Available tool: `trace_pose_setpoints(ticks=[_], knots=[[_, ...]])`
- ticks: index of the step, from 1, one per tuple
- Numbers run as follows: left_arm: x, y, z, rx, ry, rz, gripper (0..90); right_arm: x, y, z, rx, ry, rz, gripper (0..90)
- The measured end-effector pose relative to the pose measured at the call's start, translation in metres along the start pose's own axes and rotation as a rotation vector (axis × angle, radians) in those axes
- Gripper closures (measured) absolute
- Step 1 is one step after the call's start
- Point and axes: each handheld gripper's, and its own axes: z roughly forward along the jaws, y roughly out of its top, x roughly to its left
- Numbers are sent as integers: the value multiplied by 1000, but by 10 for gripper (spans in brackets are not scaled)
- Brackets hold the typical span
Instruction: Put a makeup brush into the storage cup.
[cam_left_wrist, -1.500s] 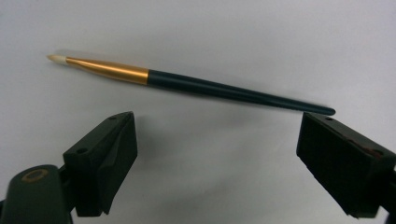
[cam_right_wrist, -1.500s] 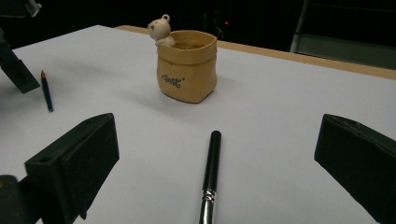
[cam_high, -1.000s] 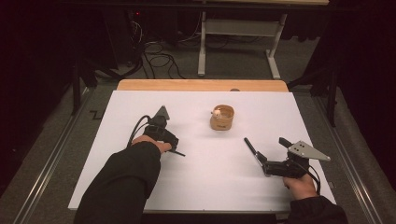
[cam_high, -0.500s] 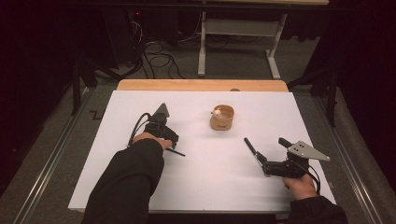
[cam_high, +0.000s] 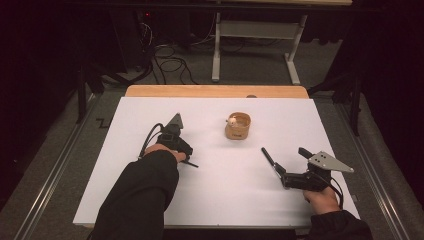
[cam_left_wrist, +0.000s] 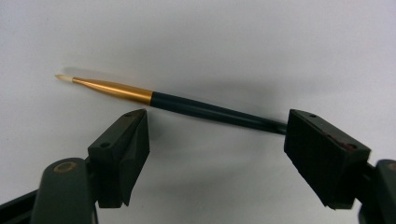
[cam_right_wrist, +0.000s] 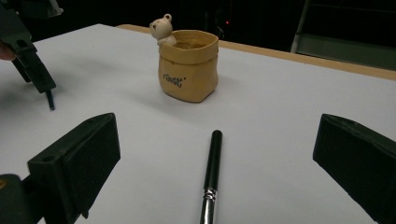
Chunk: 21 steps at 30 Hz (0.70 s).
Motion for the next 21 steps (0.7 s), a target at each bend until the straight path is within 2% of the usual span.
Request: trace_pose_setpoints(ticks=[3, 4, 5, 13, 21], knots=[[2, 2, 2, -14, -21, -27, 232, 0, 0, 0, 1, 0, -1, 11], [3, 2, 3, -1, -15, -22, 236, 0, 0, 0, 1, 0, -3, 11], [4, 2, 4, 4, -20, -33, 240, 0, 0, 0, 1, 1, -8, 12], [7, 4, 4, 3, -32, -47, 253, 0, 0, 1, 5, 4, -22, 11], [7, 3, 4, -8, -26, -56, 276, 0, -1, 1, 8, 4, -18, 12]])
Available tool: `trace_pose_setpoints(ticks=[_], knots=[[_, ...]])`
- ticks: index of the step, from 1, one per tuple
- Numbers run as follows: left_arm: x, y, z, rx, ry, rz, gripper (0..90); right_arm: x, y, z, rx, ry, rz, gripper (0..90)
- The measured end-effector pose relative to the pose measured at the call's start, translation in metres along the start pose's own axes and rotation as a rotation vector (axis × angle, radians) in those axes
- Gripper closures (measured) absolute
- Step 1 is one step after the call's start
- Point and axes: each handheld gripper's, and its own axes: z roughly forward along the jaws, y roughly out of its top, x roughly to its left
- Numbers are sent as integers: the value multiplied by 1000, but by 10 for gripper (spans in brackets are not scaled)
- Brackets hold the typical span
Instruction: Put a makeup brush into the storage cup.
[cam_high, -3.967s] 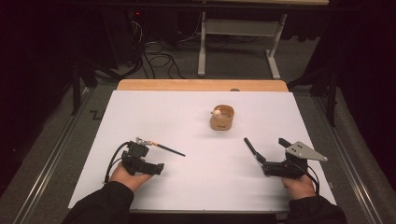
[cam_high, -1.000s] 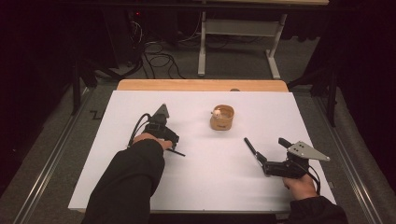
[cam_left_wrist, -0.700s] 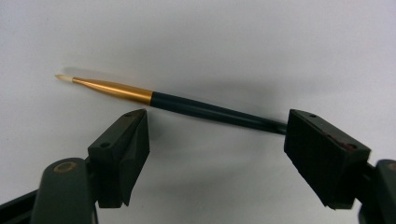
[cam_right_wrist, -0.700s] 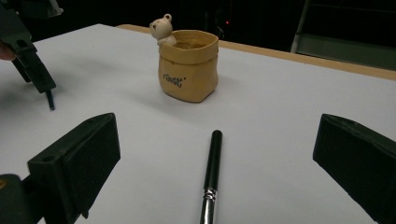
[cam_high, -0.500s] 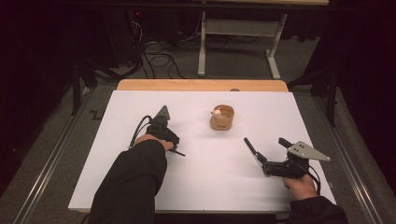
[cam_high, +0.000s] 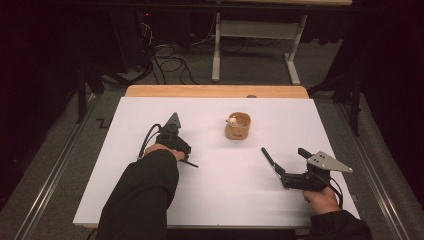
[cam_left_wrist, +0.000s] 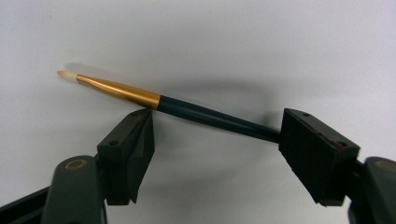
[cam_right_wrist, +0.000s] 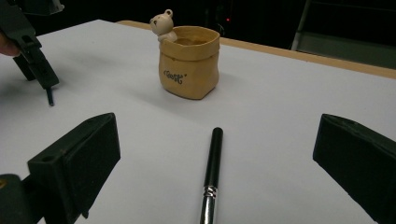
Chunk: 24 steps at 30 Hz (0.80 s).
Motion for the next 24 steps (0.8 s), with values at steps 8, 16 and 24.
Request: trace_pose_setpoints(ticks=[8, 16, 24], knots=[[1, 0, -1, 2, -5, 2, 288, 1, 0, 0, 5, -1, 5, 11], [0, 1, 0, 2, -6, -13, 275, 1, 0, 1, 5, -2, -6, 11], [0, 1, 0, 2, -5, -21, 274, 1, 0, 1, 7, 1, -11, 12]])
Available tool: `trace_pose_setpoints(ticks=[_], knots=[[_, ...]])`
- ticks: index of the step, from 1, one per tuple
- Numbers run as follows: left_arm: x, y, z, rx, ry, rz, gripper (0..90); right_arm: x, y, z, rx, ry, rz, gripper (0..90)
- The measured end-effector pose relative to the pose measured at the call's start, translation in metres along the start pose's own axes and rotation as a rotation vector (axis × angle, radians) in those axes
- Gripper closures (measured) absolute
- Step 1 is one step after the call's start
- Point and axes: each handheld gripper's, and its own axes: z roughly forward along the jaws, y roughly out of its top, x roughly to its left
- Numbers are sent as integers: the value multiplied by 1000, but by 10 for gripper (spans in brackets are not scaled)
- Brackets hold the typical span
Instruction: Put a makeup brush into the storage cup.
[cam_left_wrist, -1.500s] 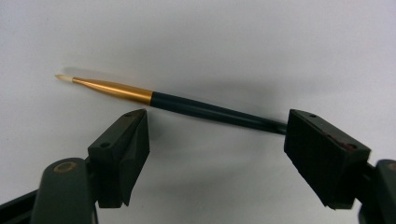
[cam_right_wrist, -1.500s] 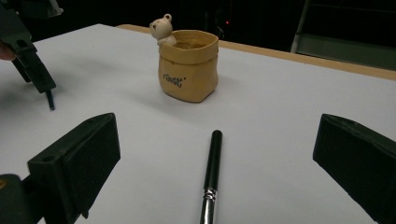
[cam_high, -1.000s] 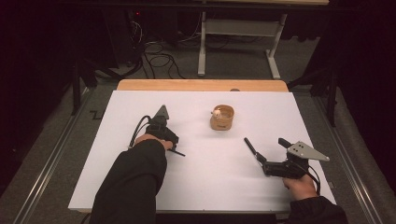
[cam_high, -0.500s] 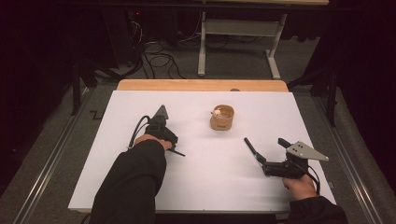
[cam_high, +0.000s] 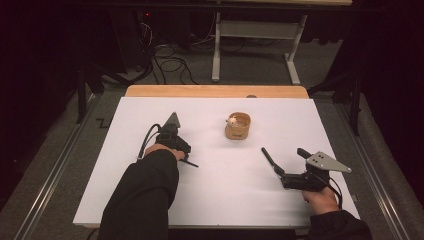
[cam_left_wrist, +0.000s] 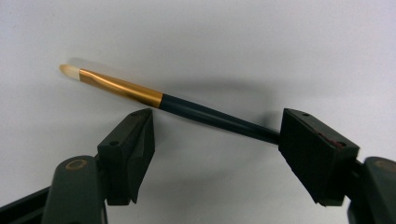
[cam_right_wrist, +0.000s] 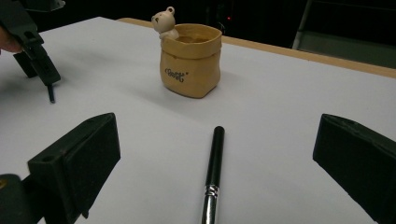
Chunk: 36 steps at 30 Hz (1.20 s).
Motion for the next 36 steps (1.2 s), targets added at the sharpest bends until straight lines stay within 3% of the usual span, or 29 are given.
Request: trace_pose_setpoints(ticks=[10, 12, 15, 17, 36], knots=[[-10, 1, 6, 1, 19, 8, 137, 0, 0, 0, 1, 1, 0, 12], [-11, 0, 5, 4, 54, 29, 188, 0, 0, 0, -1, 1, -1, 12], [-13, 0, 6, 1, 63, 26, 188, 0, 0, 0, 1, -1, 1, 12], [-15, -1, 6, -2, 95, 33, 238, 0, 0, 0, -2, 2, 0, 12], [-10, -3, 2, -3, 105, 61, 352, 0, 0, 1, 1, -1, -1, 16]])
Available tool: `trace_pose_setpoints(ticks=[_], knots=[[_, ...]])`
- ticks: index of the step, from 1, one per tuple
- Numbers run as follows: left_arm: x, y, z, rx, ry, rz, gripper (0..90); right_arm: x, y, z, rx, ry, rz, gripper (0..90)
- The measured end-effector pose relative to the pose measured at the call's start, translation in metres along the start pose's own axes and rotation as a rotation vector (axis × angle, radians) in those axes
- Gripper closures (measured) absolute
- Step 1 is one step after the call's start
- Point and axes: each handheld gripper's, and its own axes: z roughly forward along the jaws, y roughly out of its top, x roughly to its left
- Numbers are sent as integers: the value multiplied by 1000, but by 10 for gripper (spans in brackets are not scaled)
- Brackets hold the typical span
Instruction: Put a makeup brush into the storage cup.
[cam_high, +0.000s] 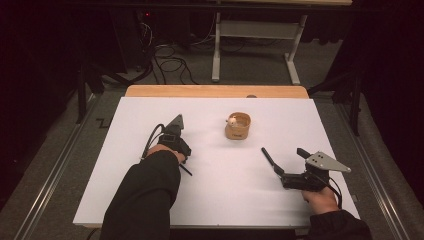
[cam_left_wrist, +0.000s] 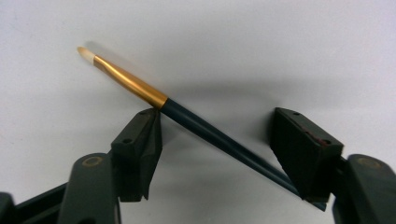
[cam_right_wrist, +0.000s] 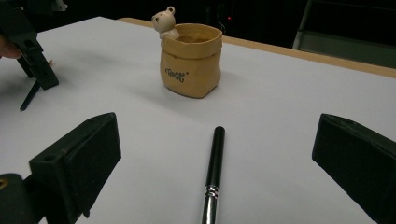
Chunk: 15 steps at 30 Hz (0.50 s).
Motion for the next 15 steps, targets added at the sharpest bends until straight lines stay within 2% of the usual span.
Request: trace_pose_setpoints(ticks=[3, 15], knots=[[2, -1, 0, -10, 2, 0, 400, 0, 0, 0, 1, -1, 0, 16], [3, -2, -2, -13, 11, 20, 471, 0, 0, 1, 3, 2, 4, 16]])
